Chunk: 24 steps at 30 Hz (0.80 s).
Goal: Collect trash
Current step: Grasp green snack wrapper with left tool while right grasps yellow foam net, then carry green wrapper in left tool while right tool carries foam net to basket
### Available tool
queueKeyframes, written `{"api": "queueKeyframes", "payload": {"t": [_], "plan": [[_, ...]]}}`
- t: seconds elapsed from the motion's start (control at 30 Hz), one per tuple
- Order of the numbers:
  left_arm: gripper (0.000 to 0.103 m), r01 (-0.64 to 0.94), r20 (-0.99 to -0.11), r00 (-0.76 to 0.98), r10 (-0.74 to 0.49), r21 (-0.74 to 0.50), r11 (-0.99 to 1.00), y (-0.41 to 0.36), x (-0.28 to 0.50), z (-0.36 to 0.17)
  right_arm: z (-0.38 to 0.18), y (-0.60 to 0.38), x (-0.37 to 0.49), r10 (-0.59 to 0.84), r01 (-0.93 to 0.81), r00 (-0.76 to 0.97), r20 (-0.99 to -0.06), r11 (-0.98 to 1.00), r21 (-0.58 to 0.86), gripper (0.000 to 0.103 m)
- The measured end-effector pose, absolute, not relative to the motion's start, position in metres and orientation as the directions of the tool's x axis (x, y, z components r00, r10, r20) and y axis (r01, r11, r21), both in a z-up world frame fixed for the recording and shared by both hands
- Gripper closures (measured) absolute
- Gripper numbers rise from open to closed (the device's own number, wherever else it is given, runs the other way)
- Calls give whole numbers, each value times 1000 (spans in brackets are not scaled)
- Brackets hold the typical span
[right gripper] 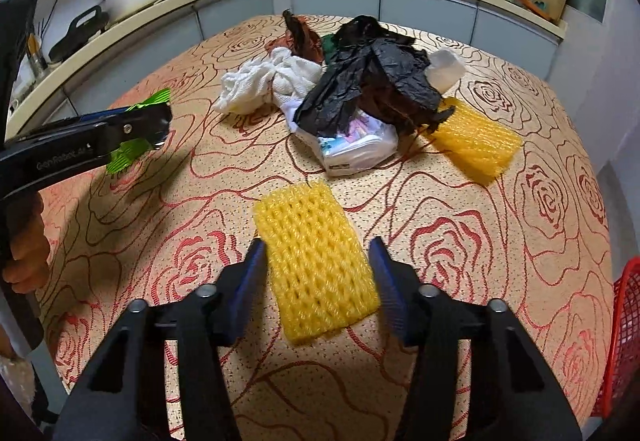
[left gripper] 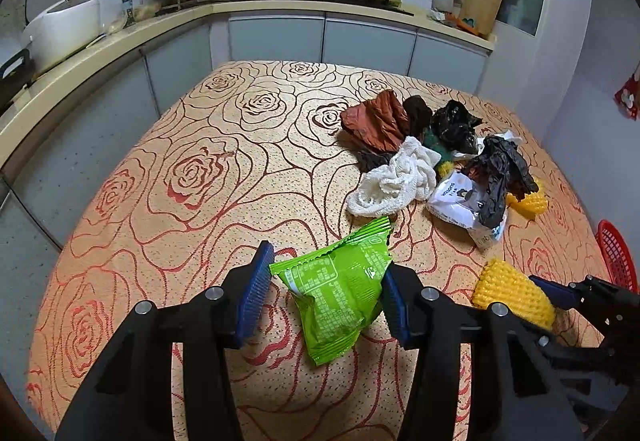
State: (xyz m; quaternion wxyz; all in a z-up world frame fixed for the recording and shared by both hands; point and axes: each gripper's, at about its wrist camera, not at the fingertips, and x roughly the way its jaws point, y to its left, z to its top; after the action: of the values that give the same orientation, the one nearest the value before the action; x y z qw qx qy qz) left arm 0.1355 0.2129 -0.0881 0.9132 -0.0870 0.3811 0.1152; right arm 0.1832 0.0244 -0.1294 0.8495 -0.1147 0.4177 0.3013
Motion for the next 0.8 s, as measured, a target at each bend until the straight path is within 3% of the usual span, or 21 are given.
{"api": "queueKeyframes", "payload": {"t": [0.07,0.23,0.53,0.8], "plan": [[55,-278,-713,685,147,-69,958,213,135,-86,-129,21,184,416,-600,473,-777,797,61,68],[55,-270,-701,695,161,-47,962,207,133,-81,-128,12,184,426,-582,471,-773,808,90,78],[55,-264,-669,721,179,-27,964,200,129,-67,-102,-11,180,412,-535,554,-724,842,69,79],[55,-272,-606,768,209,-13,962,191,123,-43,-59,-35,179,391,-469,675,-626,882,46,79]]}}
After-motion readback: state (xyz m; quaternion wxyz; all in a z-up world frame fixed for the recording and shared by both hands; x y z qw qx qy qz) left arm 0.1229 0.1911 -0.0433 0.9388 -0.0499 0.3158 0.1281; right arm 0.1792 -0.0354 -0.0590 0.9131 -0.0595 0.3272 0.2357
